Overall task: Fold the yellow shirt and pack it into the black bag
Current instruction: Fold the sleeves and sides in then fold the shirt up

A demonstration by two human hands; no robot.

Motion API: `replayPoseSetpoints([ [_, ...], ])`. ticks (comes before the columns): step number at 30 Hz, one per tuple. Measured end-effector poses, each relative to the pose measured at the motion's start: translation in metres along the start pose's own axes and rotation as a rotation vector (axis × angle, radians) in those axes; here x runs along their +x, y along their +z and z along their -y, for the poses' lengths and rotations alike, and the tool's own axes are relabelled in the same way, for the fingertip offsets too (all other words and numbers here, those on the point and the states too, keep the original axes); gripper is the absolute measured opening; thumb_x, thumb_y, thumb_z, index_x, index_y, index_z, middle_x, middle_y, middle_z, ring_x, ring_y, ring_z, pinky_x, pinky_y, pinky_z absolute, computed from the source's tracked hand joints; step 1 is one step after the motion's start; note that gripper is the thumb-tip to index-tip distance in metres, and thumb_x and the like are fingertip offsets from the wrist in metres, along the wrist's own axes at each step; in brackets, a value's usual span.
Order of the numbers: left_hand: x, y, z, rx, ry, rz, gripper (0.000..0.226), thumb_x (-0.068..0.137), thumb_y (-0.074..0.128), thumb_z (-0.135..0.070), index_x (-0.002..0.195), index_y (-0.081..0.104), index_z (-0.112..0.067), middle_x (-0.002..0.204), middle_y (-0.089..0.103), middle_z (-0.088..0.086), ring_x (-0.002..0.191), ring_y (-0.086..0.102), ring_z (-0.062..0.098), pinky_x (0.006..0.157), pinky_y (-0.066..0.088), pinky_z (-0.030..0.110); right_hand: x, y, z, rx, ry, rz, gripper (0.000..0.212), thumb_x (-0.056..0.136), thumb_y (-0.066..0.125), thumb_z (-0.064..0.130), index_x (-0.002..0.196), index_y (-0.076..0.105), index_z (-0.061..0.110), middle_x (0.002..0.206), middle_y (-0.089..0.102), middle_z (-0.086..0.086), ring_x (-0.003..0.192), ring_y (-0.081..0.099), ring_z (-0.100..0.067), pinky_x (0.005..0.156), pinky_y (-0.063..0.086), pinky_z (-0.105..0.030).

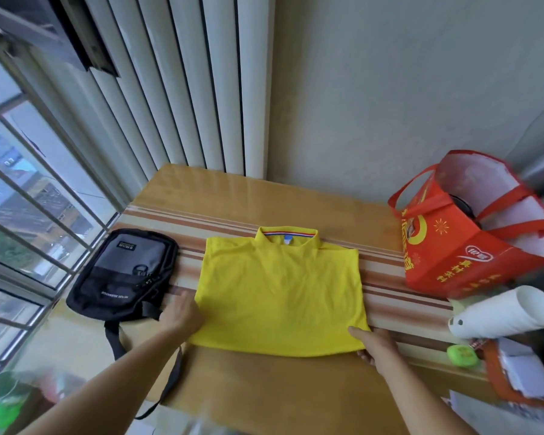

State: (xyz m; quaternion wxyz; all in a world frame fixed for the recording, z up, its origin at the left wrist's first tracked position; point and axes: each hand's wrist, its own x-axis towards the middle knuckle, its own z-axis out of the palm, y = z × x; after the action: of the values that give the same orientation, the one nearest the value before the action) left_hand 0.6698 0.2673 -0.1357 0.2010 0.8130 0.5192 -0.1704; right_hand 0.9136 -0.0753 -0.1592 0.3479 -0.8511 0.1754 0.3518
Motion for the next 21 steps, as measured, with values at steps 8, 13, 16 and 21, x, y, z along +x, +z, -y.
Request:
replayPoseSetpoints([
  [8, 0.016, 0.022, -0.05, 0.161, 0.558, 0.031, 0.062, 0.085, 0.06, -0.031, 0.144, 0.038, -0.033, 0.148, 0.033, 0.0, 0.135, 0.035, 0.026, 0.1, 0.044, 0.041, 0.005, 0.003, 0.009, -0.129, -0.07, -0.077, 0.016, 0.077, 0.073, 0.017, 0.082, 0.063, 0.006, 0.081, 0.066, -0.012, 0.08, 0.064, -0.031, 0.067, 0.049, -0.034],
  [13, 0.04, 0.022, -0.06, 0.181, 0.491, -0.077, 0.052, 0.088, 0.055, -0.032, 0.138, 0.045, -0.025, 0.136, 0.042, 0.005, 0.128, 0.041, 0.029, 0.093, 0.048, 0.042, 0.012, 0.005, 0.02, -0.433, 0.06, -0.149, 0.029, 0.072, 0.068, 0.02, 0.097, 0.061, 0.008, 0.102, 0.07, -0.014, 0.099, 0.068, -0.033, 0.07, 0.052, -0.031],
  [16, 0.065, 0.01, -0.078, 0.067, 0.528, -0.204, 0.041, 0.081, 0.061, -0.017, 0.121, 0.06, -0.016, 0.118, 0.054, 0.007, 0.111, 0.053, 0.03, 0.079, 0.052, 0.042, 0.012, 0.016, 0.046, -0.517, -0.13, -0.42, 0.038, 0.077, 0.069, 0.018, 0.108, 0.049, 0.011, 0.117, 0.056, -0.016, 0.112, 0.057, -0.038, 0.084, 0.05, -0.043],
  [21, 0.113, -0.015, -0.123, -0.061, 0.516, -0.187, 0.051, 0.085, 0.062, -0.017, 0.134, 0.051, -0.02, 0.134, 0.049, 0.004, 0.125, 0.042, 0.029, 0.094, 0.044, 0.047, 0.047, 0.046, 0.115, -0.367, -0.727, -0.306, 0.026, 0.075, 0.069, -0.002, 0.098, 0.063, 0.01, 0.101, 0.065, -0.012, 0.101, 0.062, -0.036, 0.083, 0.051, -0.044],
])
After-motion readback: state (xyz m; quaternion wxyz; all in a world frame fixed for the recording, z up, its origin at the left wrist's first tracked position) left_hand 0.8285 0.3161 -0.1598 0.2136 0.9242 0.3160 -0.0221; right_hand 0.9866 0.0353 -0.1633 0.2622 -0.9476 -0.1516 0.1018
